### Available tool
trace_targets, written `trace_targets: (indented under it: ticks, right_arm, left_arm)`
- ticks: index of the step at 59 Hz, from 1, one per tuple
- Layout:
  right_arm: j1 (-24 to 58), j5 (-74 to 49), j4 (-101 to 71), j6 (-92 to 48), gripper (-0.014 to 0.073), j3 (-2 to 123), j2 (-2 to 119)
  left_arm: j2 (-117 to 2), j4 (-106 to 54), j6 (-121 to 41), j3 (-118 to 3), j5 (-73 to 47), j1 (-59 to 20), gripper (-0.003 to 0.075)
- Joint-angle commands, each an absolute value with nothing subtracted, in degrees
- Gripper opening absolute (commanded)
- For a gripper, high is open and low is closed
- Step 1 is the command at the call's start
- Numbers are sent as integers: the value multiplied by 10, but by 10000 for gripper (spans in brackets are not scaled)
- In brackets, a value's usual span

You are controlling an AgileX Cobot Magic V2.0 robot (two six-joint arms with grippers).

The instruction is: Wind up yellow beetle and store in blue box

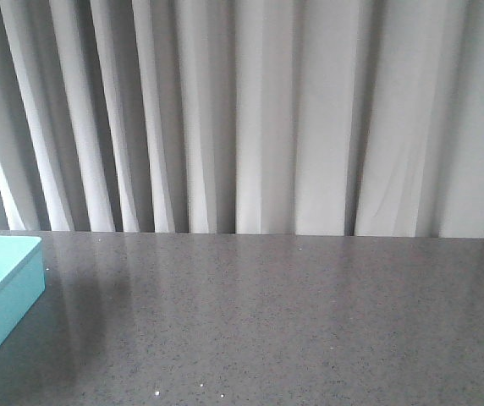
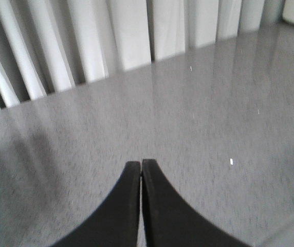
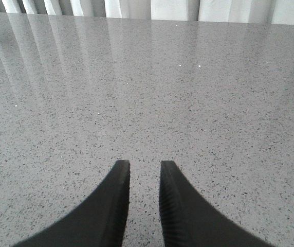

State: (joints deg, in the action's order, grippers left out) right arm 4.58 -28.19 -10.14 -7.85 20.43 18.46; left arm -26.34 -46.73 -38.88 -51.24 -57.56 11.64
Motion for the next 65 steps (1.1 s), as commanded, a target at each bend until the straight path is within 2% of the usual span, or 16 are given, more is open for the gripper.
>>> trace_targets:
  ticks: [1, 17, 33, 41, 51, 58, 65]
  right_arm:
    - [43, -243, -108, -81, 162, 219, 189]
    - [43, -243, -108, -81, 162, 219, 189]
    - [43, -244, -108, -81, 162, 219, 189]
    - [43, -243, -108, -81, 162, 219, 189]
    - [43, -243, -108, -81, 162, 219, 189]
    - [43, -243, -108, -81, 162, 219, 189]
    - [43, -246, -108, -81, 162, 219, 189]
  left_arm:
    - [-242, -540, -397, -478, -461, 113, -6]
    - [-231, -493, -403, -412, -413, 113, -6]
    - [-214, -483, -474, -251, -297, 113, -6]
    - [-162, -483, -509, -152, -188, 85, -6]
    - [-44, -482, -517, -41, -59, 27, -6]
    - [17, -481, -517, 10, -15, 17, -6]
    - [10, -432, -522, 7, -20, 17, -6]
